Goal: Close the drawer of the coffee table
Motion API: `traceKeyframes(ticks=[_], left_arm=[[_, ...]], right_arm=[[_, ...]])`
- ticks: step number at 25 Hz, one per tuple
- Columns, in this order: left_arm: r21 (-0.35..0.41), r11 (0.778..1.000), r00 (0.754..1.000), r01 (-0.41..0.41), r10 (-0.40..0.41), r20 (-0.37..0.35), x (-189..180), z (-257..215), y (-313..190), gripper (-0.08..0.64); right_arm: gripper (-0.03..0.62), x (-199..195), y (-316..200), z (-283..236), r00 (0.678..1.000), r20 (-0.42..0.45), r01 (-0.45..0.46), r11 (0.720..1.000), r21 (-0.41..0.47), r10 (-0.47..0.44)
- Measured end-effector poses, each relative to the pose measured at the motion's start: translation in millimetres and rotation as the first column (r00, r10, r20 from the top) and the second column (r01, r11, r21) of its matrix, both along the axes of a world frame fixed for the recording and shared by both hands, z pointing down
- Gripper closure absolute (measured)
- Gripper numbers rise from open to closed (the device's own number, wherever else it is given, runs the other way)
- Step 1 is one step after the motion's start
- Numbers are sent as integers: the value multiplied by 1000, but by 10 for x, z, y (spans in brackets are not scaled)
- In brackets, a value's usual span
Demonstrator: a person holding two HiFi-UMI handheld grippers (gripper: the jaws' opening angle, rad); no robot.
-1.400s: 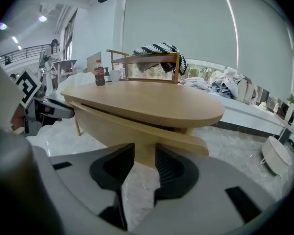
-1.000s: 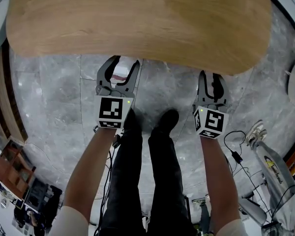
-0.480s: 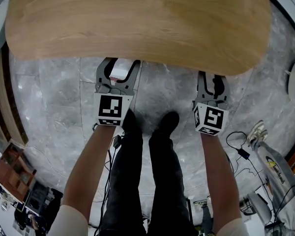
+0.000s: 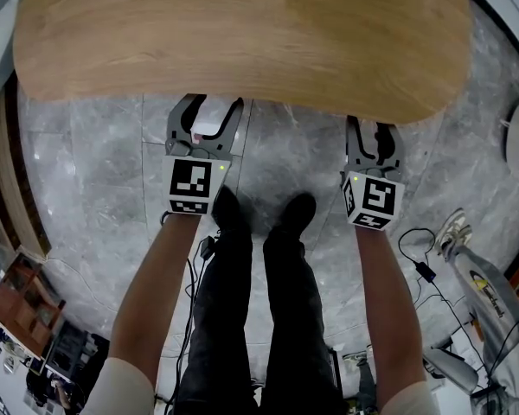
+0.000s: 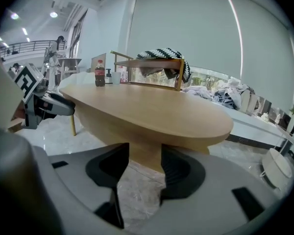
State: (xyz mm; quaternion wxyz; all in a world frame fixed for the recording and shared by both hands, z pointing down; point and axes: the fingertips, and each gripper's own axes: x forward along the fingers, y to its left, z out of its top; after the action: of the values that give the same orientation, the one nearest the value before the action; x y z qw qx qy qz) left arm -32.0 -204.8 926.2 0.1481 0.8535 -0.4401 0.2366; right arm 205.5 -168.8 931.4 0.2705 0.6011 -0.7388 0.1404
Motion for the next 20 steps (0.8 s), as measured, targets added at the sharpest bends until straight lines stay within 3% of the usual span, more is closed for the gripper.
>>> traceKeyframes(ticks=[8,20], left_arm=[[-49,999,1000,12,-11,18,-134,-161,224,331],[-19,1000,1000,8,-8,11,-110,-885,427,345]], right_arm=[[374,48,237,-172,1000,-21,21,998,-56,-23],[392,48,599,-827,1000,-14,3,999,-40,-4]])
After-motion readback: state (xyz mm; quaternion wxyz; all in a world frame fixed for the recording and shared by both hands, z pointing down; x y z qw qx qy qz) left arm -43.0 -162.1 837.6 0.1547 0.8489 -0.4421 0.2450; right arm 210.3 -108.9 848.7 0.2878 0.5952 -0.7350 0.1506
